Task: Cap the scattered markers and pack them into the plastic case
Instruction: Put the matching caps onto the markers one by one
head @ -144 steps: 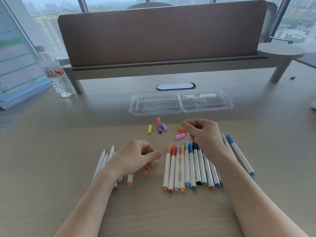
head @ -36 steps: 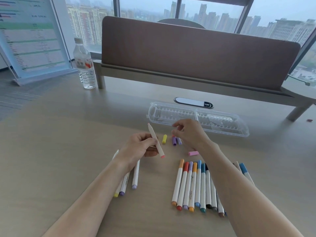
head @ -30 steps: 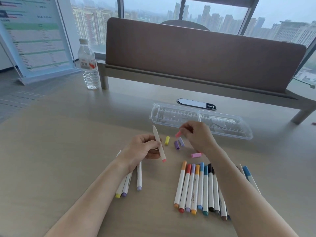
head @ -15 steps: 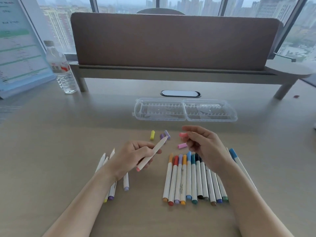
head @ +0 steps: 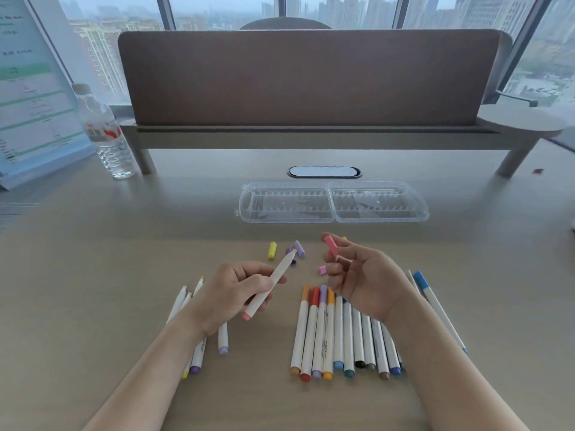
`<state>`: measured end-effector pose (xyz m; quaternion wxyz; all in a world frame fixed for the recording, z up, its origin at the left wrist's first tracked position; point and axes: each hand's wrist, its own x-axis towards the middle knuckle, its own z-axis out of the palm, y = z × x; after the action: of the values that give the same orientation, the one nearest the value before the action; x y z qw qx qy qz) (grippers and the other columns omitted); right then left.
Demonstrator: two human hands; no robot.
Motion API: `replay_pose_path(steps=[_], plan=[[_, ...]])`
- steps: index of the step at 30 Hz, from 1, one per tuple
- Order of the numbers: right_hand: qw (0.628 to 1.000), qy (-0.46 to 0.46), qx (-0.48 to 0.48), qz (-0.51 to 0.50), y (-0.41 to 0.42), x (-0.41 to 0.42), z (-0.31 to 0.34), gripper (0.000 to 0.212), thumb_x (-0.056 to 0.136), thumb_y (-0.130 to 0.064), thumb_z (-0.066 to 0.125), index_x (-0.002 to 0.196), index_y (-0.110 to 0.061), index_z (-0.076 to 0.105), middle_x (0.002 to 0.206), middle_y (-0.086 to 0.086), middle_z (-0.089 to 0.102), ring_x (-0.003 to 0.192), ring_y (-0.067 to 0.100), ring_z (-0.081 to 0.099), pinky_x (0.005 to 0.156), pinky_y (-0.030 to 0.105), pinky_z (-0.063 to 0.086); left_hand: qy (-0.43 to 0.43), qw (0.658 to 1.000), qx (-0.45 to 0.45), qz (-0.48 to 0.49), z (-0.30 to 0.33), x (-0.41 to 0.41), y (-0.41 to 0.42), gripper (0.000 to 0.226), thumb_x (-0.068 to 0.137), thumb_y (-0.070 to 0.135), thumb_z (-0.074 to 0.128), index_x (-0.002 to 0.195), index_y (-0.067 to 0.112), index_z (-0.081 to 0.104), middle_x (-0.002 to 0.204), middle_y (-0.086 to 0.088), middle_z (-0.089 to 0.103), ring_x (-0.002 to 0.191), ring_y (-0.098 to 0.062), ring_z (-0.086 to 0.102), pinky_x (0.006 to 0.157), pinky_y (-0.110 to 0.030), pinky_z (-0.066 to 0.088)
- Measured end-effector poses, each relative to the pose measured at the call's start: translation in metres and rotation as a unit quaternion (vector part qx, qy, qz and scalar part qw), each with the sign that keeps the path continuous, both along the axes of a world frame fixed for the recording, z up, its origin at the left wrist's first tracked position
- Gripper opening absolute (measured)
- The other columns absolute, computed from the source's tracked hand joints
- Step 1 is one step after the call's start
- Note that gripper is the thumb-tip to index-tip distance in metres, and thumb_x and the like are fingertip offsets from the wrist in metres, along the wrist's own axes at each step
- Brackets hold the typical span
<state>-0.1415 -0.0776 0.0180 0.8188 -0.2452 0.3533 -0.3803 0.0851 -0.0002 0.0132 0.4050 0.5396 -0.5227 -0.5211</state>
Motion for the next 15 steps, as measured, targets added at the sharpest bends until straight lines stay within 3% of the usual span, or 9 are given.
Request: replay_pose_path(steps=[5, 9, 15], plan=[[1.0, -0.021, -0.015, 0.013, -0.0012, -0.0007, -0.0031, 0.028, 0.102, -0.003, 0.042, 0.12, -0.002, 0.063, 0.081, 0.008, 0.058, 0.062, 0.015, 0.052, 0.054, 0.023, 0.047, -0.001, 1.0, -0.001, 0.0, 0.0017, -0.0011, 0.0015, 0.028, 0.08, 0.022, 0.058, 0.095, 0.012, 0.08, 0.068, -0.009, 0.061, 0.065, -0.019, 0.058, 0.062, -0.026, 0.05], [0.999, 0.002, -0.038, -0.001, 0.0014, 0.0003, -0.001, 0.019, 0.097, -0.002, 0.053, 0.113, 0.0, 0.063, 0.085, 0.011, 0.062, 0.064, 0.016, 0.056, 0.056, 0.023, 0.05, -0.006, 1.0, -0.003, -0.002, 0.0033, -0.0027, 0.0031, 0.029, 0.081, 0.022, 0.058, 0.098, 0.01, 0.079, 0.068, -0.008, 0.062, 0.065, -0.02, 0.058, 0.062, -0.025, 0.05], [0.994, 0.05, -0.099, -0.023, 0.0044, 0.0006, 0.0004, 0.03, 0.097, -0.002, 0.053, 0.119, -0.012, 0.07, 0.081, 0.006, 0.065, 0.064, 0.013, 0.05, 0.059, 0.026, 0.045, -0.029, 1.0, -0.008, -0.007, 0.0034, -0.0046, 0.0042, 0.02, 0.086, 0.022, 0.063, 0.096, 0.019, 0.08, 0.07, -0.006, 0.065, 0.068, -0.019, 0.061, 0.069, -0.031, 0.052]])
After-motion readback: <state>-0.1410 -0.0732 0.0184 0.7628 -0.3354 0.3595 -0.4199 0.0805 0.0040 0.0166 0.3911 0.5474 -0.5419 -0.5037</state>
